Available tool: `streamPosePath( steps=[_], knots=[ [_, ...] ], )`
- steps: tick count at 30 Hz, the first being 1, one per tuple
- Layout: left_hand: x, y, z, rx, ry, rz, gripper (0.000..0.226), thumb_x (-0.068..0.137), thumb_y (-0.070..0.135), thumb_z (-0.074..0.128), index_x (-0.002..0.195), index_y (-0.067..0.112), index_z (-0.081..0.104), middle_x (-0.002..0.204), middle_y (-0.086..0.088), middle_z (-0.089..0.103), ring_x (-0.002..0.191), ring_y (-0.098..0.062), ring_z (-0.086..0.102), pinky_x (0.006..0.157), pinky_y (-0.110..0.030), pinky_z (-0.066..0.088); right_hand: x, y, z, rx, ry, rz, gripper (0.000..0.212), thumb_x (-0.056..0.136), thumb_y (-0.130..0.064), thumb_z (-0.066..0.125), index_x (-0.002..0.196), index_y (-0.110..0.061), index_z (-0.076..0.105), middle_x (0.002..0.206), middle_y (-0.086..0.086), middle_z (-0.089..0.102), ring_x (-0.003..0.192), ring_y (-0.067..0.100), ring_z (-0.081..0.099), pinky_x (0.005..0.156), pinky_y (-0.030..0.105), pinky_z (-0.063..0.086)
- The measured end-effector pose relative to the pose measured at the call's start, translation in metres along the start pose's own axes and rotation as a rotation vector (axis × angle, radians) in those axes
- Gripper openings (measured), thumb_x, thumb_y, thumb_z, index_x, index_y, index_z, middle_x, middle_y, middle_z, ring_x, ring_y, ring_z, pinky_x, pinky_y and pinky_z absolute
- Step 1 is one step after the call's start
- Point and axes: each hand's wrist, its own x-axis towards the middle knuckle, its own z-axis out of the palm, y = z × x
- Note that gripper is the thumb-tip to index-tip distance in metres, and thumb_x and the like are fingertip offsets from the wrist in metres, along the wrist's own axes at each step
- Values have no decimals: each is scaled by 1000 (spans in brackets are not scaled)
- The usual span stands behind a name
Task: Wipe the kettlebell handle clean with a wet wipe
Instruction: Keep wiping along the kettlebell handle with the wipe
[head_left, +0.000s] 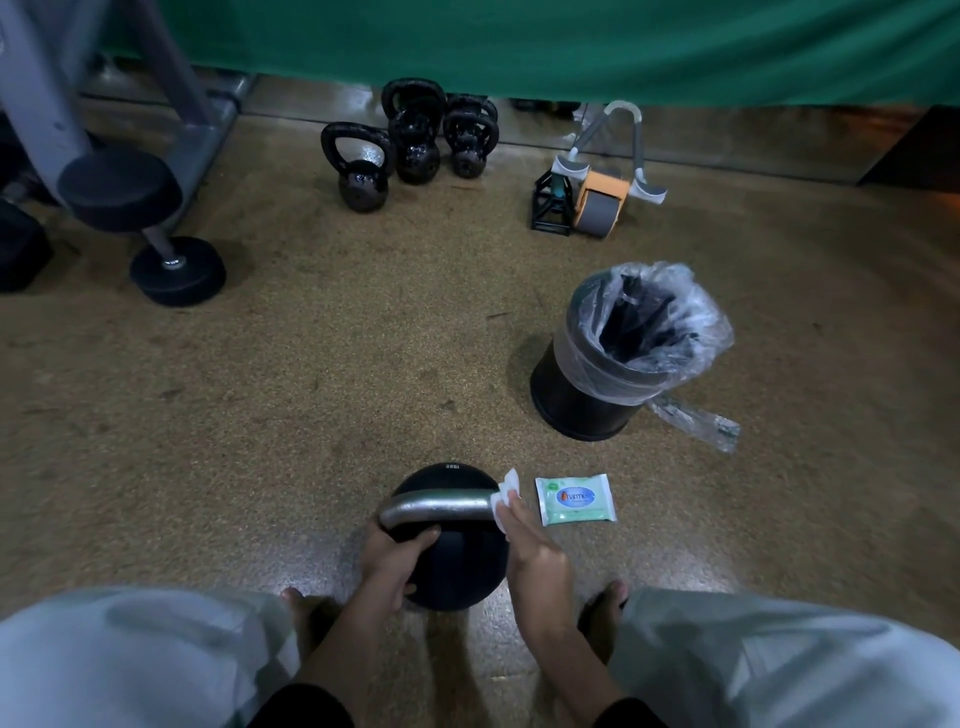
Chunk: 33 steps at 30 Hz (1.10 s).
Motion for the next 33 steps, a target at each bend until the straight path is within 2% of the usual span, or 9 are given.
streamPosePath(
  steps=[4,7,11,16,20,22,24,29,33],
  knots=[
    [-3,0,1,12,3,0,60,78,15,79,128,21,47,119,-8,59,114,-33,52,73,-44,50,-8,-6,6,-6,-3,-50,65,54,23,77,108,-12,72,118,6,68,109,14,64,89,14,48],
    [-4,2,-1,14,6,-1,62,77,16,80,128,20,45,115,-6,56,117,-35,51,73,-45,51,-6,0,1,43,-5,22,61,59,21,74,108,-14,72,119,5,67,107,13,64,91,9,43],
    [-3,0,-2,-6,2,-4,62,76,17,81,125,21,45,117,-7,56,116,-36,51,73,-46,51,21,-4,1,-18,-62,62,57,66,18,65,111,-17,70,120,1,67,105,13,67,84,17,52],
    [-2,-1,-2,-17,-9,1,62,75,16,81,127,22,46,115,-7,57,108,-32,51,72,-46,50,24,-7,-8,-63,-146,47,53,72,14,59,111,-21,70,117,0,69,105,12,67,88,16,48],
    [-1,-1,-3,-28,-12,-6,60,76,16,81,126,23,48,117,-6,59,114,-34,51,75,-48,51,54,-4,-22,-204,-360,181,37,92,-5,48,117,-25,66,103,6,71,95,22,65,76,26,45],
    [-1,-2,-3,-28,-17,-4,59,76,16,80,126,24,48,115,-5,59,108,-31,51,73,-46,50,69,-8,-20,-265,-448,144,34,91,-8,47,111,-23,68,100,9,71,93,26,64,77,29,46],
    [0,-4,-2,-26,-14,-4,60,75,17,81,126,24,49,115,-5,60,104,-29,51,70,-43,50,74,-10,-19,-229,-488,106,34,88,-7,48,109,-22,70,101,10,71,93,27,64,79,29,46],
    [0,-2,-2,-11,-9,-12,63,72,19,84,125,25,50,119,-7,61,111,-33,53,66,-41,52,80,1,-35,-156,-558,50,30,85,-6,55,104,-20,74,101,8,73,95,25,64,84,28,47],
    [2,-3,-3,-10,-8,-3,62,73,19,83,125,24,50,118,-7,61,106,-30,53,65,-39,52,102,-2,-33,-232,-703,20,28,87,-13,58,111,-17,71,110,7,71,104,24,62,87,23,42]
  ],
)
